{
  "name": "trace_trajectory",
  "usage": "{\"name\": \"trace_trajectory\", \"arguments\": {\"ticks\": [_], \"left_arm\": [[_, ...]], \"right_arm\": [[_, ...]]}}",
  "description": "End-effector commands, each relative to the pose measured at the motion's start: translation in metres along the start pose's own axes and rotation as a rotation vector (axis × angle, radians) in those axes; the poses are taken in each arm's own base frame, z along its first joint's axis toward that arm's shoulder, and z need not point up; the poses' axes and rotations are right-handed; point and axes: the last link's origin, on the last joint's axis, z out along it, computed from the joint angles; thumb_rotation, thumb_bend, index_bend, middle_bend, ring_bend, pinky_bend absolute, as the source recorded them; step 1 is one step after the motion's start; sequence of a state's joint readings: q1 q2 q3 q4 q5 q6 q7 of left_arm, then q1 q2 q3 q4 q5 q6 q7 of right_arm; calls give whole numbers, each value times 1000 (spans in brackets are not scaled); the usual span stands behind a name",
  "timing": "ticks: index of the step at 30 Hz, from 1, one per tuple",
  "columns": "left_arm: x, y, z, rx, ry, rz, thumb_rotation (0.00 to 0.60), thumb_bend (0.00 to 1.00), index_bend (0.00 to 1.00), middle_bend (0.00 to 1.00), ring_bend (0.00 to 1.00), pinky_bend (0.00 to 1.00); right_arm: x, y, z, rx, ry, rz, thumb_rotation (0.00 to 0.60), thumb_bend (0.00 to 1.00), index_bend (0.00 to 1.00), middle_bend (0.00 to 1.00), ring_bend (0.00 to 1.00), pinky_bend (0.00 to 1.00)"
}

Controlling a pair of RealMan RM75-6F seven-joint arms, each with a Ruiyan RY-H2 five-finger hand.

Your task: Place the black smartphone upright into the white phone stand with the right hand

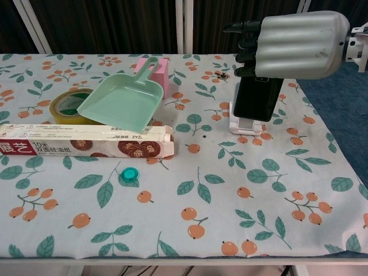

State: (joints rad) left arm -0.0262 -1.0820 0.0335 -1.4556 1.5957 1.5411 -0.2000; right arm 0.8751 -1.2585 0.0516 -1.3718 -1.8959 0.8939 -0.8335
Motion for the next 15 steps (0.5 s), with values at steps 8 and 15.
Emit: {"name": "trace_trajectory", "arguments": {"ticks": [8,15], "left_arm": [[-1,-1,-1,1,-2,-3,154,123,52,47,68,204],[-1,-2,-2,7,-5,-4,153,123,53,47,68,204]], "right_arm": [[1,-9,3,13,-2,2,600,341,591,368,384,3],[0,-11,5,24,-9,-8,600,341,589,364,384,3]]}}
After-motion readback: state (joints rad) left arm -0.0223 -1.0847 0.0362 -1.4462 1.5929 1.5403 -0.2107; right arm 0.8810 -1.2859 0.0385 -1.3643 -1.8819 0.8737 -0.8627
